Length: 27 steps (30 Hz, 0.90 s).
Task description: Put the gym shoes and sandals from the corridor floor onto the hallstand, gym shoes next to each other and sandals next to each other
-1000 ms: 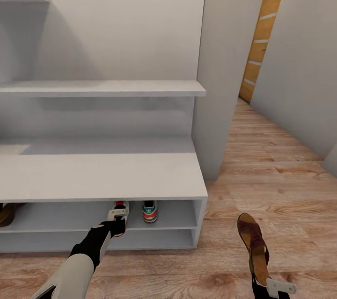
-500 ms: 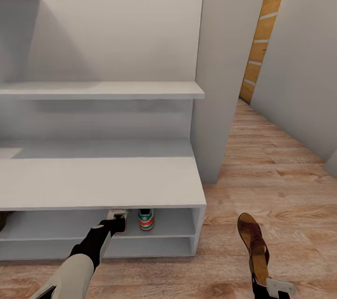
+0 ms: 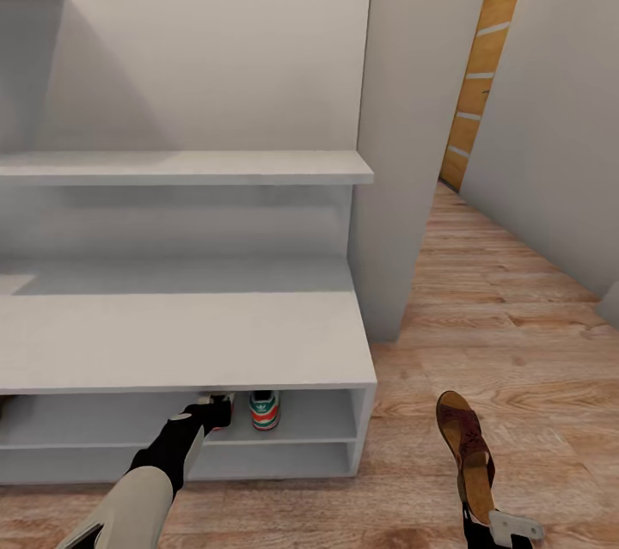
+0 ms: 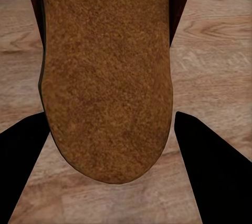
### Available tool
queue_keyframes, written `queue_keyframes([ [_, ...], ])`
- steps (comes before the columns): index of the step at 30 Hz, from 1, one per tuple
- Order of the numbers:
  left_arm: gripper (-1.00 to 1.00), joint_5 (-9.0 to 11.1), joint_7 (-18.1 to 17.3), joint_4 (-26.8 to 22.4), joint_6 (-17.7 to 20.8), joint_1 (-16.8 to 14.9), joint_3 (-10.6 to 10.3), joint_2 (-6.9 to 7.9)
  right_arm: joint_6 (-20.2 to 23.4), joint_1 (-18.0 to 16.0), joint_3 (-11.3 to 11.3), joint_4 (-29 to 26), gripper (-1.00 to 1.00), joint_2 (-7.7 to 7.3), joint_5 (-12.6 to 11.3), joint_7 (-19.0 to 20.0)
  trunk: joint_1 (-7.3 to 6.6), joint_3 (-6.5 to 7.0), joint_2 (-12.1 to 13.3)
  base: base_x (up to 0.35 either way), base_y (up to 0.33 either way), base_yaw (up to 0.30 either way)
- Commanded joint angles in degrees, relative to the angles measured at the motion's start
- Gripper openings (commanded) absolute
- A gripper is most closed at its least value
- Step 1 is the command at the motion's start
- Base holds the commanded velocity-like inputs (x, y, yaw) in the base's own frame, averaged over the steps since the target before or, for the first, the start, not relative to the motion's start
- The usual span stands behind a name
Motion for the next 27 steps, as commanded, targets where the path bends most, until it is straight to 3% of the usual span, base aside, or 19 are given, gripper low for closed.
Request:
queue_keyframes([
  [1, -1.0, -0.5, -0.4, -0.2, 0.3, 0.0, 0.5, -0.08, -0.2, 0.0, -0.3, 0.0, -1.0, 0.01, 0.0, 0.1, -0.01, -0.05, 0.0, 0.0, 0.0, 0.0],
  [15, -1.0, -0.4, -1.0, -0.1, 0.2, 0.0, 0.5, -0.01, -0.2, 0.0, -0.3, 0.0, -1.0, 0.01, 0.0, 0.1, -0.01, -0.05, 0.0, 0.034, -0.011, 0.0],
  [16, 1.0, -0.4, -1.0, -0.1, 0.2, 0.0, 0.5, 0.01, -0.2, 0.0, -0.3, 0.0, -1.0, 0.01, 0.0, 0.2, -0.01, -0.05, 0.0, 0.004, -0.002, 0.0],
  [27, 1.0, -0.4, -1.1, -0.1, 0.1, 0.0, 0.4, 0.1, -0.2, 0.0, -0.3, 0.0, -1.0, 0.01, 0.0, 0.1, -0.01, -0.05, 0.0, -0.008, 0.006, 0.0],
])
